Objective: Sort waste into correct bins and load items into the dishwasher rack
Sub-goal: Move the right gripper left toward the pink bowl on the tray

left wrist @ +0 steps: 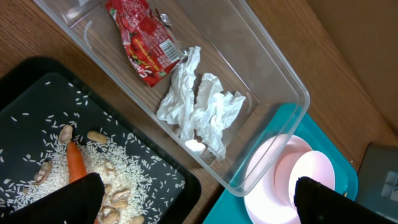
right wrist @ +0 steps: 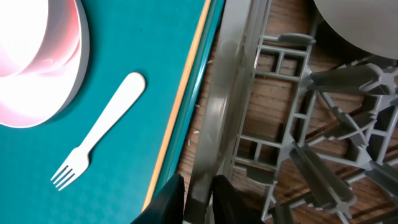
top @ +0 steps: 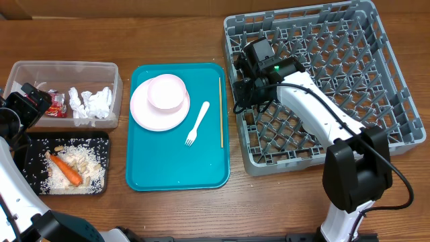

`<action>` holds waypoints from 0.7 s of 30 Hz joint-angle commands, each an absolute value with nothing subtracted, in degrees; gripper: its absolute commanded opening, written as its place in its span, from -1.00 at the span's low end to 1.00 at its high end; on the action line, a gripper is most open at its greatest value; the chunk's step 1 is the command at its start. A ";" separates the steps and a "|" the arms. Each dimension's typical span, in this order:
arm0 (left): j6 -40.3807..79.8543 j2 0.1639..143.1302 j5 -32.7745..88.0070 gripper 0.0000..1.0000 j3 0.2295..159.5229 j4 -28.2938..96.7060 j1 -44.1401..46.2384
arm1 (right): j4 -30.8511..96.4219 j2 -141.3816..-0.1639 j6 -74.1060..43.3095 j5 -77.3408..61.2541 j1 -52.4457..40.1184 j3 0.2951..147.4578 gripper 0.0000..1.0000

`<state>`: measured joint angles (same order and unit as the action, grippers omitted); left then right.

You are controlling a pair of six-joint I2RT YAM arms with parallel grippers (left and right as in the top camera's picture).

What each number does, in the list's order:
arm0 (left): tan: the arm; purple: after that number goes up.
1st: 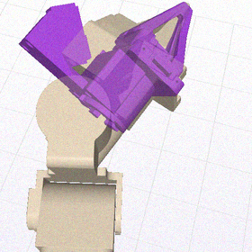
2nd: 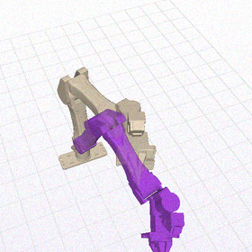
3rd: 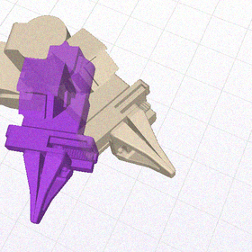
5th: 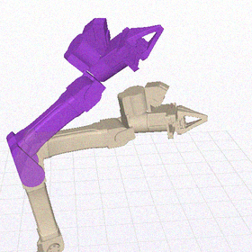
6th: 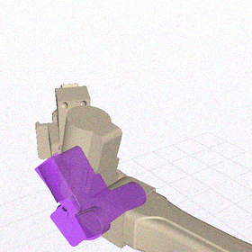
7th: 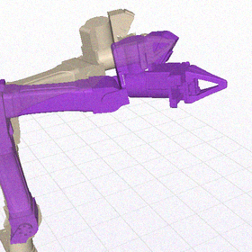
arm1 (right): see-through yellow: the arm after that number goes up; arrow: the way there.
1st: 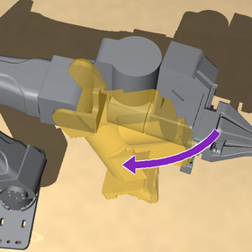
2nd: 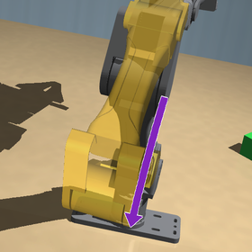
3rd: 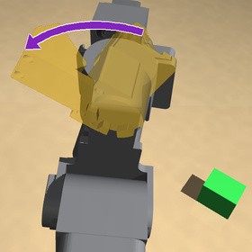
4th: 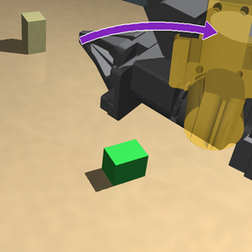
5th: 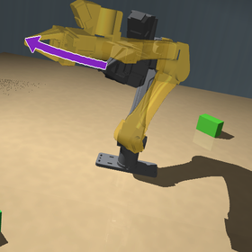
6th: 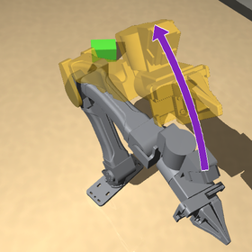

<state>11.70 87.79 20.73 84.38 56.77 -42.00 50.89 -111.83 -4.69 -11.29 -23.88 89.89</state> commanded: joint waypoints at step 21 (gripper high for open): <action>12.03 87.85 20.34 1.00 85.71 56.73 -41.98 | 47.86 -111.31 -6.31 -12.93 -24.38 90.00 -0.63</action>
